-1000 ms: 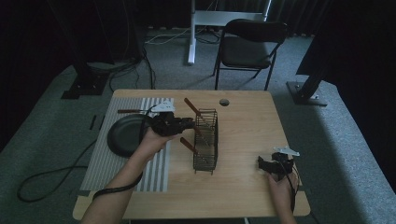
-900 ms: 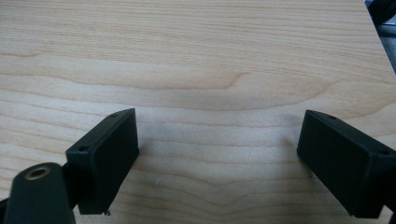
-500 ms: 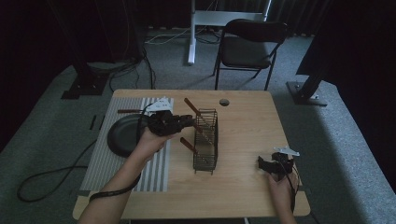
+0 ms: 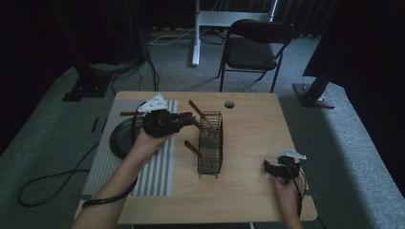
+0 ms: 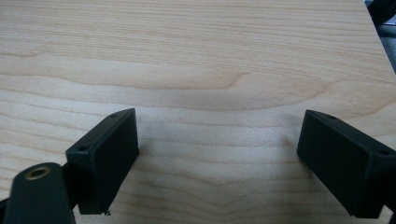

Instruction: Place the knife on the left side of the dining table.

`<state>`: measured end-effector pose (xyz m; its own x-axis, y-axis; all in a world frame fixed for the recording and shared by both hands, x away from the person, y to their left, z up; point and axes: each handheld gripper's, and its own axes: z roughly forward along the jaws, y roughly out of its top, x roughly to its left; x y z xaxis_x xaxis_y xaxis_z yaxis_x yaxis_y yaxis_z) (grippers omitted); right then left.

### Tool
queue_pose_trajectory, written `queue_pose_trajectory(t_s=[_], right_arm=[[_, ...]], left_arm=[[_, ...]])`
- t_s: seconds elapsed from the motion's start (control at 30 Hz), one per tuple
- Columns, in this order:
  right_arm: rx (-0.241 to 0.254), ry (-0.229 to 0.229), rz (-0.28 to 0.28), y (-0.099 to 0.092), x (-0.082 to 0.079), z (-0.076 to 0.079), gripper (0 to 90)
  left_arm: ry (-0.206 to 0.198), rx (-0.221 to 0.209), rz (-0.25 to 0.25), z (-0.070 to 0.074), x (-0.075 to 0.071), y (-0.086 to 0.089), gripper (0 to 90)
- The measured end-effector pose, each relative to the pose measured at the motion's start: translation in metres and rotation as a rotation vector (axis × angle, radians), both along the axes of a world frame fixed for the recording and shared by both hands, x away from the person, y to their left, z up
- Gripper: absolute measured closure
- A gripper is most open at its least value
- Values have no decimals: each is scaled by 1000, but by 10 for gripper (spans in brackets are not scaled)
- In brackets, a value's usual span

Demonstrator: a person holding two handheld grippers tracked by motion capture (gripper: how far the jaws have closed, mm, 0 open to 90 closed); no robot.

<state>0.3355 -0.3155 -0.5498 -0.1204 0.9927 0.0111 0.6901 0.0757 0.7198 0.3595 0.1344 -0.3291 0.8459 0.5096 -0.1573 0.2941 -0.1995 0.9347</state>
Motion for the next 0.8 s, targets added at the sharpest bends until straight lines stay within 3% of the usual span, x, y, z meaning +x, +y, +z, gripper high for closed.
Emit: queue_pose_trajectory(t_s=[0.23,0.5,0.8], right_arm=[[0,0,0,0,0,0,116],[0,1,0,0,0,0,116],[0,1,0,0,0,0,116]], left_arm=[[-35,17,18,12,-8,10,755],[-67,32,61,29,-21,37,755],[-65,36,137,27,-28,75,755]])
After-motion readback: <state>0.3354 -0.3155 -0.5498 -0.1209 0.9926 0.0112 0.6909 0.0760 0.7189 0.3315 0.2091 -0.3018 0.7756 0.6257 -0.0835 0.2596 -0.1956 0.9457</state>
